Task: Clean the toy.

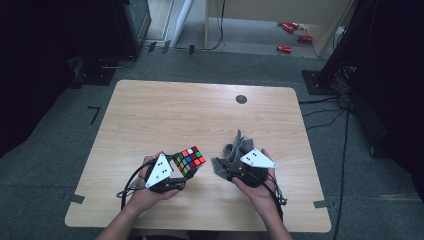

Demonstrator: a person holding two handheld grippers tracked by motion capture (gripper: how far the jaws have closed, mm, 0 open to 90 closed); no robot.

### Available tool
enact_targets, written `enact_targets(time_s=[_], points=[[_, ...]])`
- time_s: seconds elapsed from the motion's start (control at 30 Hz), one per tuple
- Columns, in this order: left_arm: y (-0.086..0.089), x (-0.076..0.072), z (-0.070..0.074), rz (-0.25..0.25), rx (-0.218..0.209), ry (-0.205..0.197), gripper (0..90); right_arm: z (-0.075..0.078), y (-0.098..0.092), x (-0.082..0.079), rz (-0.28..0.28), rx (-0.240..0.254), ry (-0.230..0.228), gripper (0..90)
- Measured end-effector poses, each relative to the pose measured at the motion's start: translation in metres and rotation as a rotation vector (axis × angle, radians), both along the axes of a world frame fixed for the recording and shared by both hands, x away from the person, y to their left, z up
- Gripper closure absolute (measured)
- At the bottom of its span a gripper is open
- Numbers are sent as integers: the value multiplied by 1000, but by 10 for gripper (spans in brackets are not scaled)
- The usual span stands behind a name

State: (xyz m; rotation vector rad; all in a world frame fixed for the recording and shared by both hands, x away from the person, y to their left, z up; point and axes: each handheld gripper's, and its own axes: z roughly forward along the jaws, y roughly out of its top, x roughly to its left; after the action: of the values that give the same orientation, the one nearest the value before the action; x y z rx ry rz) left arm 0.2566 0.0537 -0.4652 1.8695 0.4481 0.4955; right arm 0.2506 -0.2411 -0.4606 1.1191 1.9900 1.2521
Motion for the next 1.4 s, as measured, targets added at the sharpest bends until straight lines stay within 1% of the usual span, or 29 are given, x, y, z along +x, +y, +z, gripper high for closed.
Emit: enact_targets(time_s=[0.17,0.23,0.3,0.37,0.43,0.5,0.53,0.57,0.6,0.67,0.7,0.8,0.9,0.93,1.07,1.1,1.17,1.23,1.27,1.3,1.4], points=[[4,4,1,-14,-39,30,341,-21,-6,11,-17,-51,52,198],[4,5,1,-6,-35,33,341,-27,-8,14,-22,-76,66,193],[4,6,0,-20,-35,41,341,-32,-9,16,-27,-86,82,187],[3,6,1,-47,-33,63,342,-38,-10,18,-30,-102,101,217],[2,5,0,-50,-23,64,341,-44,-9,21,-25,-130,122,217],[1,5,0,-54,-19,70,341,-48,-8,22,-39,-152,142,210],[1,5,0,-54,-15,71,341,-49,-9,22,-49,-157,135,208],[1,5,0,-48,-11,71,341,-48,-10,22,-60,-149,130,202],[1,5,0,-43,-9,71,341,-46,-11,22,-71,-138,116,189],[2,6,0,-40,-13,77,341,-43,-15,21,-93,-116,99,158],[2,6,0,-42,-14,79,341,-42,-17,22,-106,-107,103,136],[1,6,0,-47,-8,78,341,-47,-20,26,-131,-98,166,128],[0,5,-1,-53,1,77,341,-55,-20,29,-123,-106,208,136],[-1,5,-1,-55,3,78,340,-56,-20,30,-120,-112,212,145],[-1,5,-2,-55,9,81,340,-61,-19,31,-103,-125,244,248],[-2,5,-2,-56,9,82,340,-61,-20,31,-95,-120,241,270],[-2,5,-2,-57,9,83,340,-61,-22,31,-93,-113,241,348],[-2,4,-1,-55,6,87,340,-61,-24,31,-92,-109,233,431],[-2,4,-1,-56,4,90,340,-61,-26,30,-102,-105,226,502],[-2,4,-1,-60,1,94,340,-61,-27,30,-115,-100,220,552],[-3,3,0,-71,1,104,340,-61,-26,28,-132,-106,210,637]])
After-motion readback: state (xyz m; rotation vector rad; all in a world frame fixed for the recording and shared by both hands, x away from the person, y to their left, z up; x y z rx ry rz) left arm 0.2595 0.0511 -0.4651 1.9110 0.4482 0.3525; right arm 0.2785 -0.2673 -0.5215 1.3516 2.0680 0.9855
